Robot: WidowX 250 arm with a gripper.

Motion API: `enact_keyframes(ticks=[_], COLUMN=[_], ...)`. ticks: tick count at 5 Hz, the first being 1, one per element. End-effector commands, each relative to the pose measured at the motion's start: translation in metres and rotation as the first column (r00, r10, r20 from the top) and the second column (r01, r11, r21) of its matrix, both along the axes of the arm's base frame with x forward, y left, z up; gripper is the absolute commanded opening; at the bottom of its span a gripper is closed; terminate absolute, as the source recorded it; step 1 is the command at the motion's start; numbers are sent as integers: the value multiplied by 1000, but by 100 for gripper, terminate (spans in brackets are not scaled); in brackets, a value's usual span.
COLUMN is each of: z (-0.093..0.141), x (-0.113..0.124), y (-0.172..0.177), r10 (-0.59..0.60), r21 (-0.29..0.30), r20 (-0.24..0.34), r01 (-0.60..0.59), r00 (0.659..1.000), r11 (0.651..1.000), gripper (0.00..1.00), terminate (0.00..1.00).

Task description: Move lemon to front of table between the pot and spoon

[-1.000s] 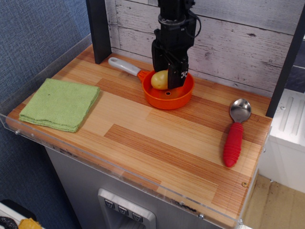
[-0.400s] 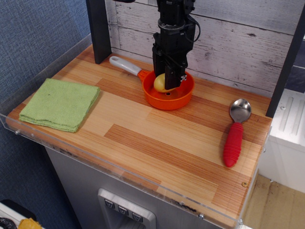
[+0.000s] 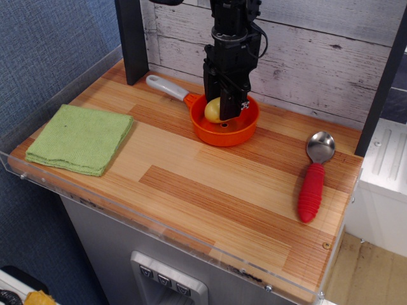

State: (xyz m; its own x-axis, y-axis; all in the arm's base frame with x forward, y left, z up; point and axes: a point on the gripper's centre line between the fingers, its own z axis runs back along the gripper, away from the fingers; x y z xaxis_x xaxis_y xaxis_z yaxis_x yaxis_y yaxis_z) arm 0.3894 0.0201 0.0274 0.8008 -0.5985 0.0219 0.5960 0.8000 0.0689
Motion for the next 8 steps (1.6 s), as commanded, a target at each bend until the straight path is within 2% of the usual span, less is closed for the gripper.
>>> enact_keyframes(ticks=[1, 2, 3, 5, 6, 7, 8], z=[1, 5, 16, 56, 71, 69, 64], x=[-3, -4, -6, -9, -23, -44, -71], y=[-4, -4, -4, -6, -7, -14, -19], r10=[-11, -7, 1, 33, 80, 122, 144], r21=[3, 4, 11, 22, 52, 45, 16], r20=[-4, 14, 29, 106, 92, 55, 42], r01=[11, 7, -1, -35, -85, -124, -145], r00=[1000, 1000, 1000, 994, 993, 991, 989], r11=[1000, 1000, 1000, 999, 995, 991, 989], gripper=[100, 0, 0, 0, 0, 0, 0], terminate=[0, 0, 0, 0, 0, 0, 0])
